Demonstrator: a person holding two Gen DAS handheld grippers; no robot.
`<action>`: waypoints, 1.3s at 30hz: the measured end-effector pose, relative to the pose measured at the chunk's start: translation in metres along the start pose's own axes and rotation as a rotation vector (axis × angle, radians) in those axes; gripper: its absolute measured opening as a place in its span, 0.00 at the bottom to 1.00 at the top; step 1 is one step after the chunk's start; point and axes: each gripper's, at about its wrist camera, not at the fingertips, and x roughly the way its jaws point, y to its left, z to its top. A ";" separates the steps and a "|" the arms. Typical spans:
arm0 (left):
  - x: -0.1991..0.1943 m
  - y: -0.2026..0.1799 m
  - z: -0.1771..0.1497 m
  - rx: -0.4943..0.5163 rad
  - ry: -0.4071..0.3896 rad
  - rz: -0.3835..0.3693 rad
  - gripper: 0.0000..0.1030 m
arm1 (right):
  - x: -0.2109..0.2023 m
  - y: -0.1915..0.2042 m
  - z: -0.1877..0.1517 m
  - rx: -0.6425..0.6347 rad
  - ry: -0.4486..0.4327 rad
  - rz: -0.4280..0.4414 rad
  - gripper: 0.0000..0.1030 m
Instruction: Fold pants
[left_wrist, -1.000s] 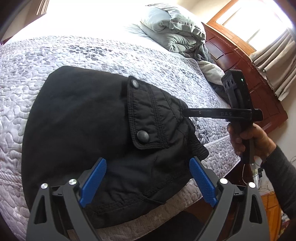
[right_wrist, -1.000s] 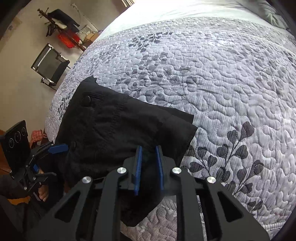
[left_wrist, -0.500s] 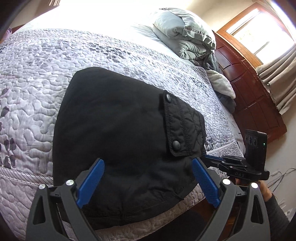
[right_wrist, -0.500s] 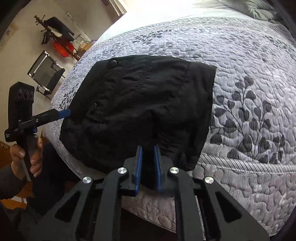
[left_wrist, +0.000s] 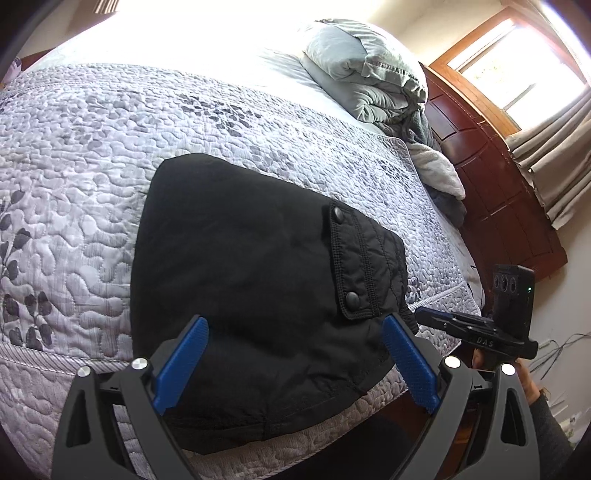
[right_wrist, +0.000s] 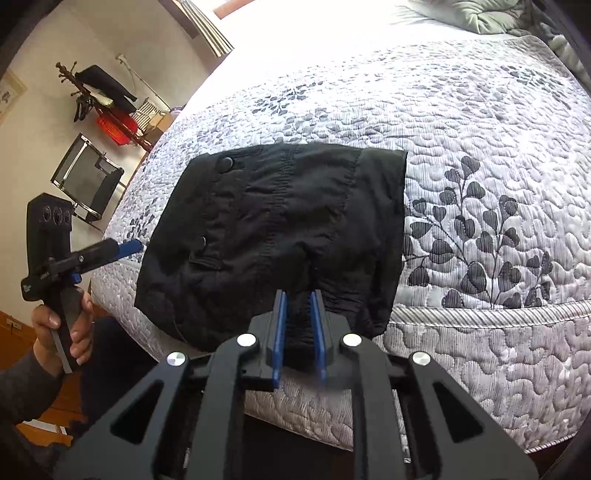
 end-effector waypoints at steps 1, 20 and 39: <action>0.000 0.006 0.003 -0.011 0.005 -0.001 0.93 | 0.006 -0.003 -0.002 0.012 0.014 -0.006 0.14; 0.022 0.088 0.050 -0.072 0.152 -0.032 0.93 | 0.029 -0.056 0.082 0.161 -0.027 0.083 0.22; 0.053 0.134 0.062 -0.206 0.359 -0.251 0.93 | 0.015 -0.123 0.027 0.414 0.145 0.378 0.93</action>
